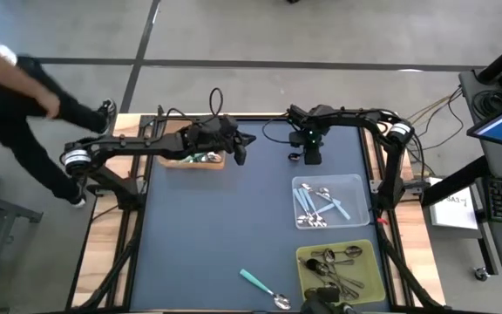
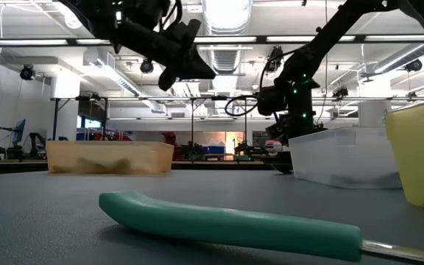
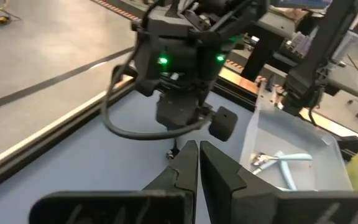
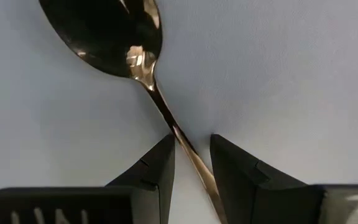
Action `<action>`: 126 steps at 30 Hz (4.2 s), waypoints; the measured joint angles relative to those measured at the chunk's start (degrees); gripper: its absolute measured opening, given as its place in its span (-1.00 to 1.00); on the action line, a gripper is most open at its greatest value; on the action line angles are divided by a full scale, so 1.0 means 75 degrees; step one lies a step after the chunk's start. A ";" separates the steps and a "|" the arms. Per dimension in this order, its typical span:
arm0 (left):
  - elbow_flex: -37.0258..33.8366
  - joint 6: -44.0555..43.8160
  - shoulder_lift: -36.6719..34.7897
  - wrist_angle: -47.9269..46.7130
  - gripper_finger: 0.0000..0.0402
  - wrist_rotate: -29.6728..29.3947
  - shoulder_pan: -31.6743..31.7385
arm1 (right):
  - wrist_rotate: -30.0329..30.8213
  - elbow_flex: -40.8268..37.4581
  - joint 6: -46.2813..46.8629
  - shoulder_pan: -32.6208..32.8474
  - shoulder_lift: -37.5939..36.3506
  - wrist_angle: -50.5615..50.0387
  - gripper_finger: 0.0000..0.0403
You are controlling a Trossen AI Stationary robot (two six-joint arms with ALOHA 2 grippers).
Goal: Sort silverware by color (type)
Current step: Put the black spoon into the yellow bin, then put the green spoon into the orange bin
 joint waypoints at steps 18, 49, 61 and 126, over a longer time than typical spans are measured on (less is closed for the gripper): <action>-0.0010 0.1089 0.0003 -0.0231 -1.00 0.2257 0.0748 | -0.0005 0.0002 0.0440 0.0008 0.0097 -0.0136 -0.93; -0.0020 0.0345 -0.0006 -0.1449 -1.00 0.2816 0.0552 | -0.1818 -0.1242 0.9865 0.6373 -0.4999 -0.1766 -0.96; -0.0023 -0.0445 -0.0029 -0.1368 -1.00 0.3495 -0.0387 | -0.0715 -0.1803 1.3598 1.1539 -0.4121 0.0518 -0.96; 0.0582 0.1370 0.1858 -0.2771 -0.28 0.2947 -0.5729 | -0.0476 0.2089 1.4294 1.0765 -0.0593 -0.1840 -0.54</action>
